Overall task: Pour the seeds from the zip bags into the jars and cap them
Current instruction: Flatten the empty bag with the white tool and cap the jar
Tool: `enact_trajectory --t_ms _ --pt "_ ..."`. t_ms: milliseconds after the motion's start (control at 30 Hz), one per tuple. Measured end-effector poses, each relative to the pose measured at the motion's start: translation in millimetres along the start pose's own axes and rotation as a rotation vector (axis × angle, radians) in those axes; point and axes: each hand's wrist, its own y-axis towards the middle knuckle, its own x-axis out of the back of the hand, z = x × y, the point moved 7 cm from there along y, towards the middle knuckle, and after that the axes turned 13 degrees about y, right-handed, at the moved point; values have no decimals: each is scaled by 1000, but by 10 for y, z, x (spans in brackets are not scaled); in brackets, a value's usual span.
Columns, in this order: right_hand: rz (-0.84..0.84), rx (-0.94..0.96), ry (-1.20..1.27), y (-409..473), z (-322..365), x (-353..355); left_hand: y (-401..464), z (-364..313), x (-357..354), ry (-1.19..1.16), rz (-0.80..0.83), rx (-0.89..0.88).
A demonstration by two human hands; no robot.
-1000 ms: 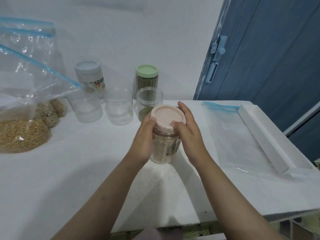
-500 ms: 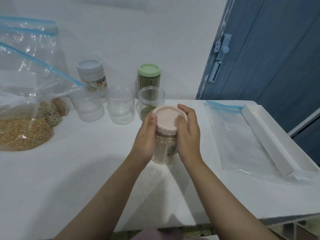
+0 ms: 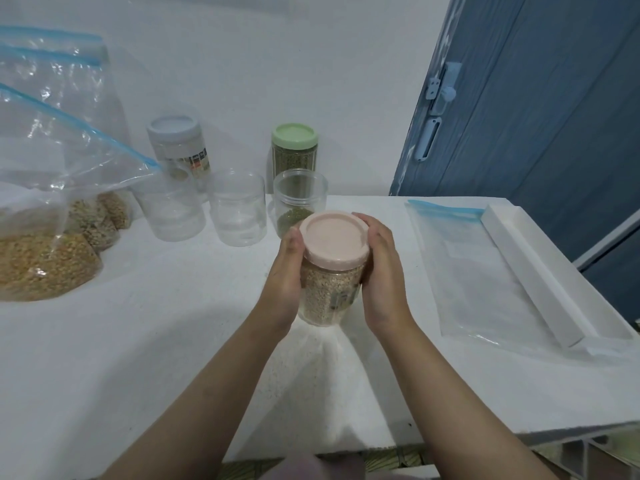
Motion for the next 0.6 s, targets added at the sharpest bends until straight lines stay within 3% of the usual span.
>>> enact_trajectory --t_ms 133,200,300,433,600 --pt "103 -41 15 -1 2 25 -38 -88 23 116 107 -72" --pt "233 -46 -87 0 21 27 -50 -140 54 251 201 -105" --pt "310 -20 -320 -31 102 84 -3 -200 184 401 209 -142" --pt "208 28 -458 -80 233 126 74 -222 236 464 219 -120" --pt "429 -107 -517 -79 215 111 141 -194 255 450 284 -39"
